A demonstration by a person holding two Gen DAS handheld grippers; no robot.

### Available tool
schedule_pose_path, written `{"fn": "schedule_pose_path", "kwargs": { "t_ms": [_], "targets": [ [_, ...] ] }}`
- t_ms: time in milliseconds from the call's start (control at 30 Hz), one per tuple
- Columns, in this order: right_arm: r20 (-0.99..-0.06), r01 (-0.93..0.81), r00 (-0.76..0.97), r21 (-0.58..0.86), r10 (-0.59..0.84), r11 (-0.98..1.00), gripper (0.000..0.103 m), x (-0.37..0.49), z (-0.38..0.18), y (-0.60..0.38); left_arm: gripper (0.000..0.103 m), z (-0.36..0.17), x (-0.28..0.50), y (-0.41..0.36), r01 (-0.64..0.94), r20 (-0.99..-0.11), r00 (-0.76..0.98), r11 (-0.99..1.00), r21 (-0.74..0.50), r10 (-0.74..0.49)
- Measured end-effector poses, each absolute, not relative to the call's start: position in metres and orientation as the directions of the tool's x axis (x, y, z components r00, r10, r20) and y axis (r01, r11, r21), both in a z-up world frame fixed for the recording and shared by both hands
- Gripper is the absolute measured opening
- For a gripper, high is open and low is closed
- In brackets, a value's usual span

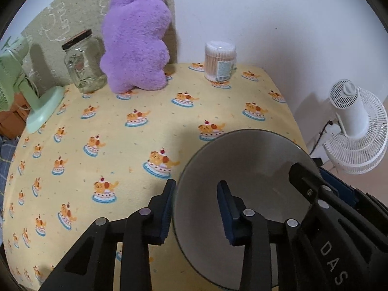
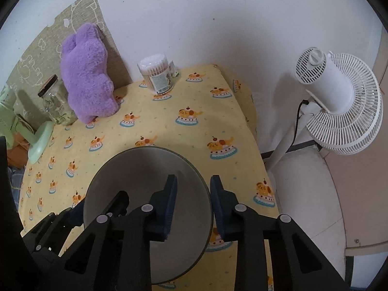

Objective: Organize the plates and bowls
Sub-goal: 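Move both tools to the floral bowl by the white fan and grasp its rim, then lift the grey-rimmed bowl with both tools and carry it toward the plate stack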

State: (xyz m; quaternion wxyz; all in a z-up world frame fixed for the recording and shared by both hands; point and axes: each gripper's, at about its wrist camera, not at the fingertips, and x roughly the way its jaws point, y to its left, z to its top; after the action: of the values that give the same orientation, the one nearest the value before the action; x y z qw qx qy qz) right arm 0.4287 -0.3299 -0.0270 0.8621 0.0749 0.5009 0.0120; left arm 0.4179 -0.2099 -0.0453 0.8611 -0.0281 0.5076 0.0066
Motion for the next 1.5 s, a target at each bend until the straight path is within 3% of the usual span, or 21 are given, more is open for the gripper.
{"fn": "schedule_pose_path", "kwargs": {
  "t_ms": [733, 1500],
  "targets": [
    [-0.897, 0.073, 0.419, 0.188, 0.141, 0.98, 0.031, 0.424, -0.032, -0.333, 0.034, -0.042, 0.409, -0.209, -0.023, -0.893, 0.45, 0.999, -0.028, -0.015],
    [-0.872, 0.058, 0.465, 0.203, 0.153, 0.978, 0.031, 0.355, 0.033, -0.311, 0.034, 0.019, 0.336, -0.18, -0.054, -0.858, 0.512, 0.995, -0.08, -0.041]
  ]
}}
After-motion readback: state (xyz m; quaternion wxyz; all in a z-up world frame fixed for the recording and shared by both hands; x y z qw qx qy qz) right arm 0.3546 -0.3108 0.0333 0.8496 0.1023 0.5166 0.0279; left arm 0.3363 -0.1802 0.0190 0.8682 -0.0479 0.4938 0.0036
